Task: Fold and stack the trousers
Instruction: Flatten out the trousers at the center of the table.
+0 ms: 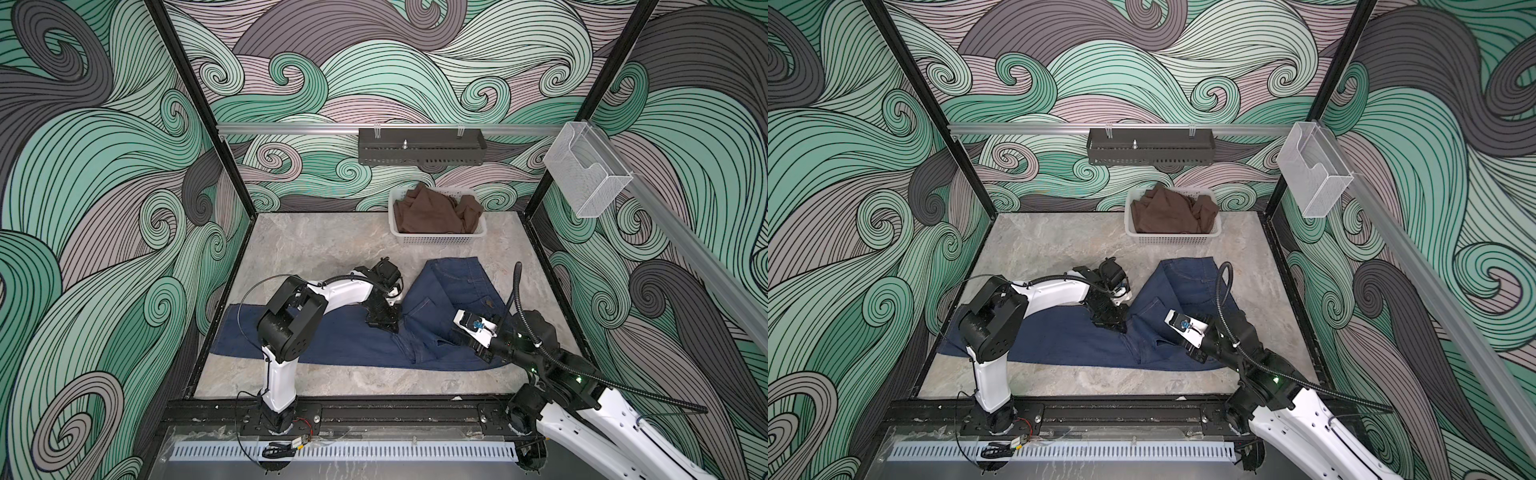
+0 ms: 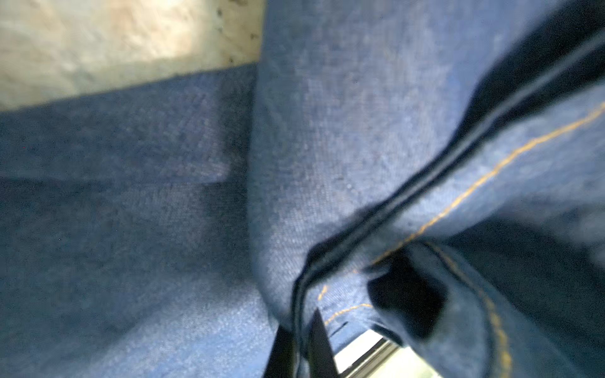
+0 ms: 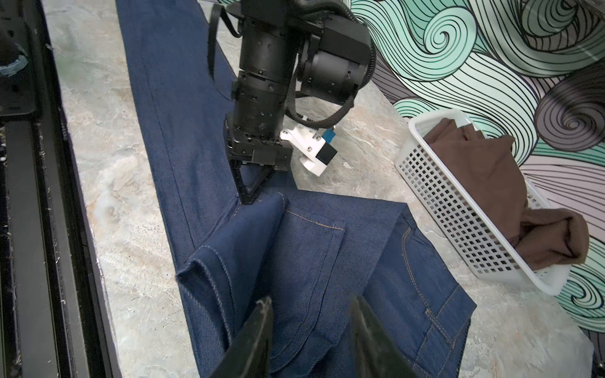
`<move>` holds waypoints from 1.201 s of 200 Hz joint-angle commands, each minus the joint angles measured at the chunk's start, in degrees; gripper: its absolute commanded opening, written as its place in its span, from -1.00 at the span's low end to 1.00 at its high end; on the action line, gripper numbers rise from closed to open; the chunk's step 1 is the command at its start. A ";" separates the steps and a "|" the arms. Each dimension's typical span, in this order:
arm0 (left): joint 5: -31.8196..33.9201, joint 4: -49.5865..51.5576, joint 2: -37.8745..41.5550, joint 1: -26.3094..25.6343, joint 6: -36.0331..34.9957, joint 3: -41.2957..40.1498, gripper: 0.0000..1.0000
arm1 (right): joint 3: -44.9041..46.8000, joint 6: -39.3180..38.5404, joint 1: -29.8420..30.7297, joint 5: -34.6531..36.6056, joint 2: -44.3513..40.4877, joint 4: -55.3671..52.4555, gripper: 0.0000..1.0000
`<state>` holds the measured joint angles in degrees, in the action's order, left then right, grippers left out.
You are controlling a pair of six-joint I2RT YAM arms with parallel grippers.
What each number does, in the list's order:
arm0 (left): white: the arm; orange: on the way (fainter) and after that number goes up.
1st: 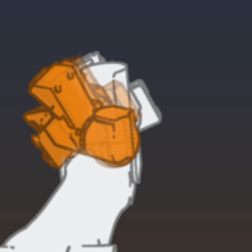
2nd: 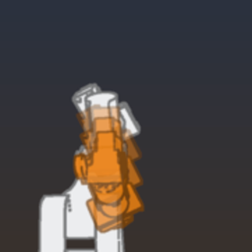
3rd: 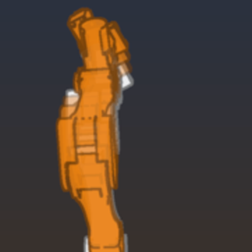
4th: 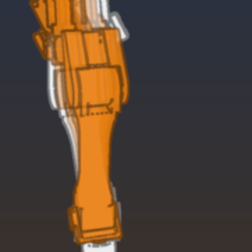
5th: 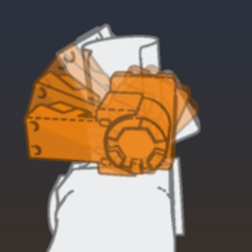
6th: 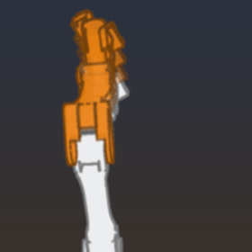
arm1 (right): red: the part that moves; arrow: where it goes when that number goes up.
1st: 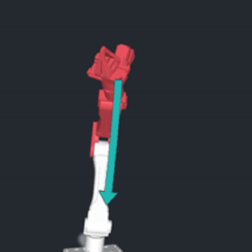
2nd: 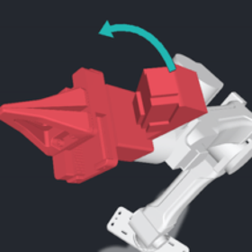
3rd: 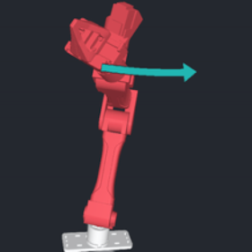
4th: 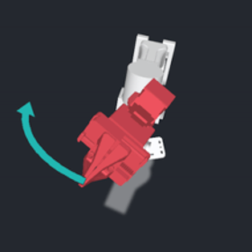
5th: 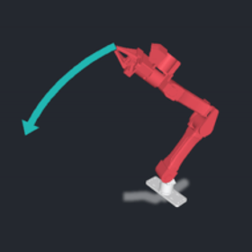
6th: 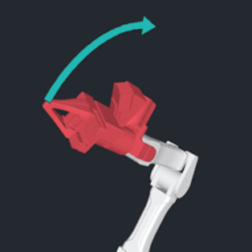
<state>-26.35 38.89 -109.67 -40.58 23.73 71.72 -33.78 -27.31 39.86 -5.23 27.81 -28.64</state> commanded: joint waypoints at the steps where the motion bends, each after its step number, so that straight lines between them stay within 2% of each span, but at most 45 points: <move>1: 0.75 1.72 2.86 -0.21 -0.16 3.25 -1.00 | 0.37 4.17 -1.45 2.02 -0.17 2.89 -0.15; 40: 4.71 6.88 5.60 -0.03 -1.81 6.88 -1.00 | -0.01 8.01 -3.88 2.03 2.29 4.49 -0.10; 107: 4.92 8.04 -0.40 -0.11 -1.49 7.12 -0.88 | 0.31 8.85 -5.22 1.58 2.72 5.88 -0.11; 156: 7.17 9.49 1.05 -0.10 -1.86 7.79 -0.46 | 1.34 9.76 -5.66 1.27 2.85 6.21 -0.11; 173: 7.44 10.26 2.04 -0.10 -2.23 8.46 -0.47 | 1.52 10.00 -5.80 1.18 3.14 6.52 -0.11; 197: 7.46 11.40 1.86 -0.21 -2.75 9.59 -0.61 | 1.57 10.08 -5.87 0.79 3.67 7.06 -0.11; 240: 7.40 12.20 2.62 -0.38 -2.86 10.61 -0.60 | 1.69 10.08 -6.17 0.31 4.55 7.38 -0.11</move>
<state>-19.86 48.31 -109.40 -40.60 21.80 79.85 -32.58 -17.91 34.09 -4.14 32.10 -22.85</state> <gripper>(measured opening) 0.201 0.444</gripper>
